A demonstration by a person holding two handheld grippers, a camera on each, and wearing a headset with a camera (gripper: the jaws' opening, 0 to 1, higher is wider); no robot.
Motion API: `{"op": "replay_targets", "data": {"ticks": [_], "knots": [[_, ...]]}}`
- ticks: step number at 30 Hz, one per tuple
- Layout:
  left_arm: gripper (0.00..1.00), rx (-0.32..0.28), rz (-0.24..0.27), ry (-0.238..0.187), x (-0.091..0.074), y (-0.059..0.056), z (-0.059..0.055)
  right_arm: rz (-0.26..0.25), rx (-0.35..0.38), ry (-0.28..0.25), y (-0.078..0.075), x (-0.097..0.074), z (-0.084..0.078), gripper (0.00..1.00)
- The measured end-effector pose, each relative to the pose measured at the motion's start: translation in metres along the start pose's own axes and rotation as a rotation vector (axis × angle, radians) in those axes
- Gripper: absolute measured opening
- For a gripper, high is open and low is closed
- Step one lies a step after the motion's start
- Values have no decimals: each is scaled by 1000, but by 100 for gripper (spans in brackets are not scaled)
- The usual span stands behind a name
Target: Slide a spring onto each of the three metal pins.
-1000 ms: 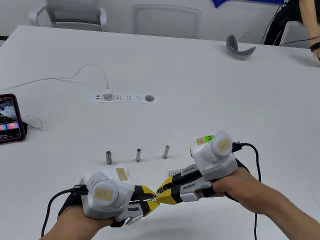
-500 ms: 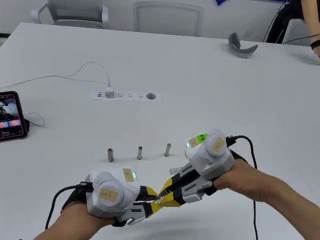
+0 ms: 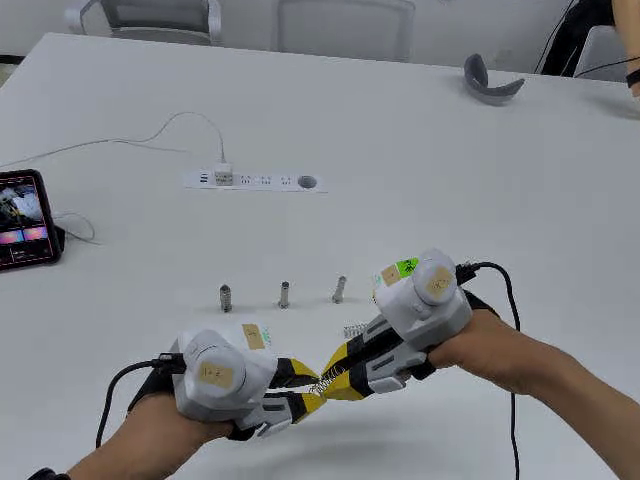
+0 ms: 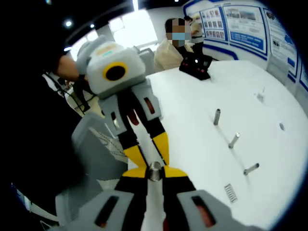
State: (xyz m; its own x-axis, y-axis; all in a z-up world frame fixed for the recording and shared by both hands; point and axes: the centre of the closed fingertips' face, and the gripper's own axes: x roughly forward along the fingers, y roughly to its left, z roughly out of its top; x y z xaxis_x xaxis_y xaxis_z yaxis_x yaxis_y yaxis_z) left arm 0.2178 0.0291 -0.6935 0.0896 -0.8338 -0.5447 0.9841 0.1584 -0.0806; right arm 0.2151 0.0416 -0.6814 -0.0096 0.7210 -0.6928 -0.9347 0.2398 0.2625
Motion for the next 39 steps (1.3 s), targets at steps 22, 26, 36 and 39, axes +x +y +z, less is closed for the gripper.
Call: {"op": "replay_targets", "data": {"ticks": [22,26,36,39], "knots": [[29,-138,124,-45,-25,31,-12,-55,44,13,-15,-3,-13,12],[31,-155,153,-48,-31,39,-15,-69,48,17,-19,-5,-14,12],[40,-191,211,-28,-43,51,-31,-91,57,33,-31,-5,-17,12],[43,-206,230,-26,-47,55,-36,-94,57,40,-35,-4,-18,12]]}}
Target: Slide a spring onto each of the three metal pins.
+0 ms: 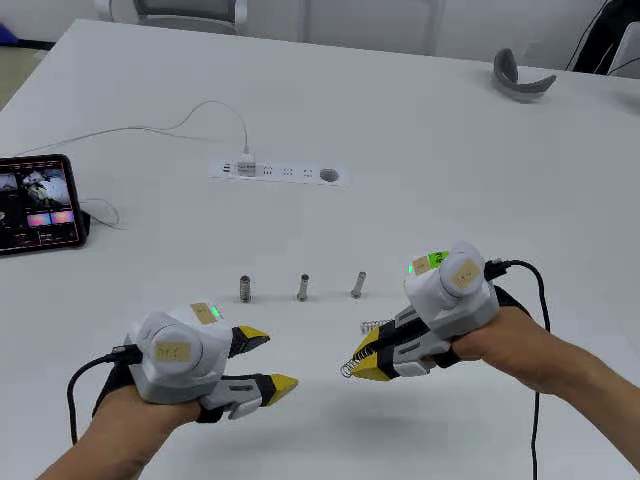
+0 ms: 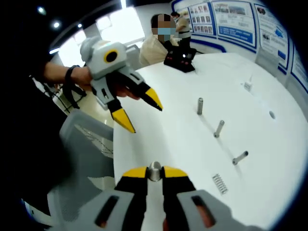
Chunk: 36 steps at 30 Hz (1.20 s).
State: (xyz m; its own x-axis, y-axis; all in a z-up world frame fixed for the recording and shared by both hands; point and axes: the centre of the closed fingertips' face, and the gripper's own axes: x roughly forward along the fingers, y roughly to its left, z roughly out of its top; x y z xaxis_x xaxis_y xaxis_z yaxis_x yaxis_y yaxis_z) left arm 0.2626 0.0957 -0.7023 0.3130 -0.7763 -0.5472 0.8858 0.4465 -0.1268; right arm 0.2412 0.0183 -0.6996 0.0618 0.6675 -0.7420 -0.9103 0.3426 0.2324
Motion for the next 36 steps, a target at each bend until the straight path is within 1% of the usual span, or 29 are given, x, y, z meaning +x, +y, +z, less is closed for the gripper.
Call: {"op": "replay_targets", "data": {"ticks": [4,11,16,20,24,30,36], "knots": [[45,-22,27,0,-4,8,-4,-7,-1,12,-5,2,-1,12],[50,-54,66,4,-9,19,-12,-13,-2,35,-15,5,-1,12],[53,-72,89,6,-14,25,-15,-22,-5,45,-22,5,0,12],[57,-83,110,9,-18,31,-18,-46,-4,61,-33,7,0,12],[60,-92,130,9,-22,36,-21,-54,-7,66,-39,7,3,12],[63,-109,154,15,-28,44,-27,-57,6,54,-47,11,7,12],[65,-137,184,7,-37,54,-30,-63,-14,80,-56,17,9,12]]}}
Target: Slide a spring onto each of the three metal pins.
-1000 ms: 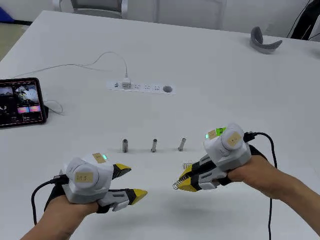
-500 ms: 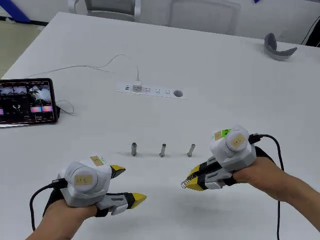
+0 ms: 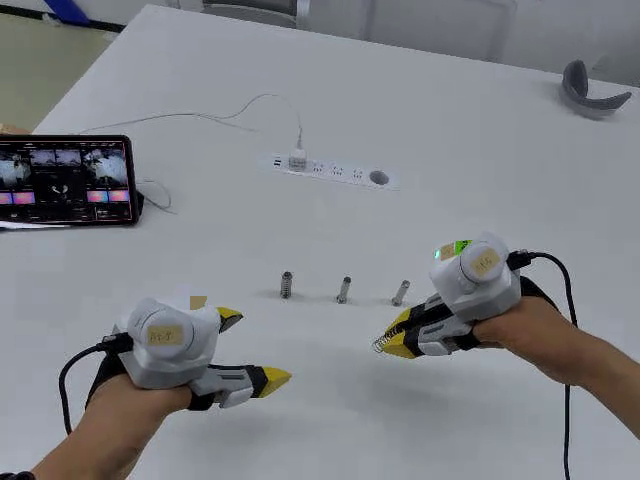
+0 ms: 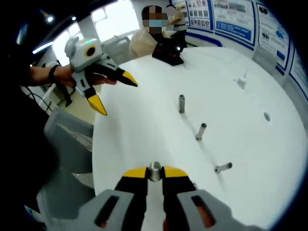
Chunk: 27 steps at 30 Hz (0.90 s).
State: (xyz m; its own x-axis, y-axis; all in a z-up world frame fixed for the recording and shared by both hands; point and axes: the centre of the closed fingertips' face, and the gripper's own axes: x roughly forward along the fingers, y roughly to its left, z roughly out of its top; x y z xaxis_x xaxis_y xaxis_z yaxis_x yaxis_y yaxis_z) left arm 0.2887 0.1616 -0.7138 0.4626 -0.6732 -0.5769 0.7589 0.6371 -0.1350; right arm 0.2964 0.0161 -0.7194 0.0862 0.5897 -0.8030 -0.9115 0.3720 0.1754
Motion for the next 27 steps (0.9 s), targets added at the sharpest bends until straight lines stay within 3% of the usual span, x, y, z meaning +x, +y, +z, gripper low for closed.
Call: {"op": "replay_targets", "data": {"ticks": [6,17,27], "knots": [[68,-32,30,-5,-7,9,-4,-10,-20,14,-13,4,6,13],[71,-58,44,3,-15,12,-15,-27,-46,27,-29,9,18,13],[72,-71,59,-2,-19,15,-17,-48,-43,26,-47,13,27,13]]}}
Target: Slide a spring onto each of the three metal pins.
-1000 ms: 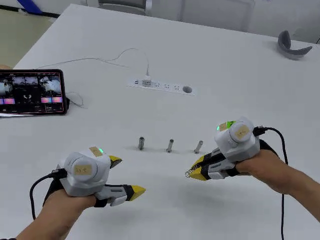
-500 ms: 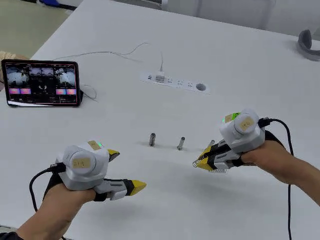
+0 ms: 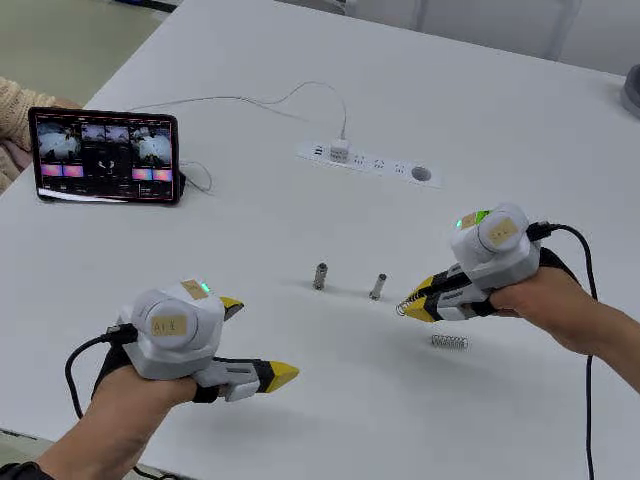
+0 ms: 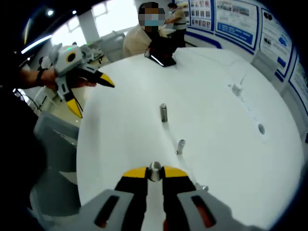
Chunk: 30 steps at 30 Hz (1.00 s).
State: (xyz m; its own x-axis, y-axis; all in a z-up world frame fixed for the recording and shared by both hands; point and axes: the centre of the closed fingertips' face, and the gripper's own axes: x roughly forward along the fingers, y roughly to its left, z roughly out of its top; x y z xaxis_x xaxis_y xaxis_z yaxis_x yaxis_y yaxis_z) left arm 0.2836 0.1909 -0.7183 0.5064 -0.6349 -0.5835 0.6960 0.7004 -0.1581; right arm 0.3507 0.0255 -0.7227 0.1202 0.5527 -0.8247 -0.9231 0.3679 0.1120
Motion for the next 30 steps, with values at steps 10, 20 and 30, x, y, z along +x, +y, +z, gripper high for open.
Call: {"op": "replay_targets", "data": {"ticks": [10,20,30], "knots": [[72,-24,14,-8,-7,3,-4,-22,-22,12,-19,8,8,13],[72,-41,22,-4,-12,3,-9,-35,-46,23,-34,15,17,13],[72,-51,30,-4,-15,6,-12,-43,-52,31,-43,22,22,13]]}}
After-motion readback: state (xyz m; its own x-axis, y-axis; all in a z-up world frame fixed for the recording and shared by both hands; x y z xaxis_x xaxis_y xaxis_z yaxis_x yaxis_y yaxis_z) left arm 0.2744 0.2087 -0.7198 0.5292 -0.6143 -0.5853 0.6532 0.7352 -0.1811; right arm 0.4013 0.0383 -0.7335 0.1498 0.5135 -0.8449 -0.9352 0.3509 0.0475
